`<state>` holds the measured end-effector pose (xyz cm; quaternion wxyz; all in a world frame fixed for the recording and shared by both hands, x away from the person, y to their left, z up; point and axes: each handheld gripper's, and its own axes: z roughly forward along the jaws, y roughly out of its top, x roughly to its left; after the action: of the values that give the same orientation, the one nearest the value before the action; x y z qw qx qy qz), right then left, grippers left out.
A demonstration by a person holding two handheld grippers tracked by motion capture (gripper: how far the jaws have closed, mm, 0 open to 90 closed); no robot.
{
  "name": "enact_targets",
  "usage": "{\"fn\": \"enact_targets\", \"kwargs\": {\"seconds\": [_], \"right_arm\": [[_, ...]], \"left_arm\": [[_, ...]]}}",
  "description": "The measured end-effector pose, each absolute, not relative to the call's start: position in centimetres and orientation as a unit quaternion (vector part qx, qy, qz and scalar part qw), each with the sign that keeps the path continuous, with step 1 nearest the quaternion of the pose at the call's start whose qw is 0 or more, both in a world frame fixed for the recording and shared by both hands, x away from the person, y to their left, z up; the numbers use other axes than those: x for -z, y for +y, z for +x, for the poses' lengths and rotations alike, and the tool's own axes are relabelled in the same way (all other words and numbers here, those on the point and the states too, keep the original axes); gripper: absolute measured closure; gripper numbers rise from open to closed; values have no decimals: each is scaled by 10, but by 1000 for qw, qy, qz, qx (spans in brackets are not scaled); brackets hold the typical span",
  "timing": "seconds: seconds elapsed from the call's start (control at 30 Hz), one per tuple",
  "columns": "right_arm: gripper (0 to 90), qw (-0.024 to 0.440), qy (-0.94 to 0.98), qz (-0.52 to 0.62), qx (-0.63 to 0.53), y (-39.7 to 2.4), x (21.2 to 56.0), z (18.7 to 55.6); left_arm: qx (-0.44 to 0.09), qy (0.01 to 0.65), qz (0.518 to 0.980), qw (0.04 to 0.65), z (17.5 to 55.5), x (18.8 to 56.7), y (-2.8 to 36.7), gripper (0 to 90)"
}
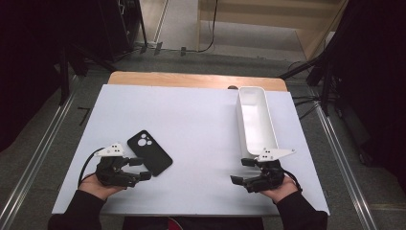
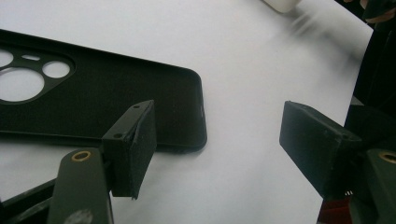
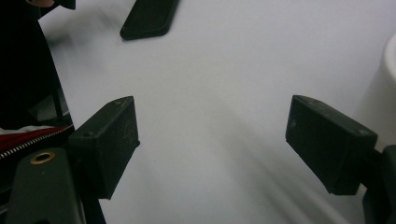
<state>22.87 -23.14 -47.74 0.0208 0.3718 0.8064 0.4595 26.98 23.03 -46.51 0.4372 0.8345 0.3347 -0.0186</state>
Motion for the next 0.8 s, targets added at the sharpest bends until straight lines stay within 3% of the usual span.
{"fn": "enact_targets", "kwargs": {"seconds": [0.8], "right_arm": [[155,15,809,363,-462,-228,476,232]], "left_arm": [[16,377,816,437,272,464,241,268]]}}
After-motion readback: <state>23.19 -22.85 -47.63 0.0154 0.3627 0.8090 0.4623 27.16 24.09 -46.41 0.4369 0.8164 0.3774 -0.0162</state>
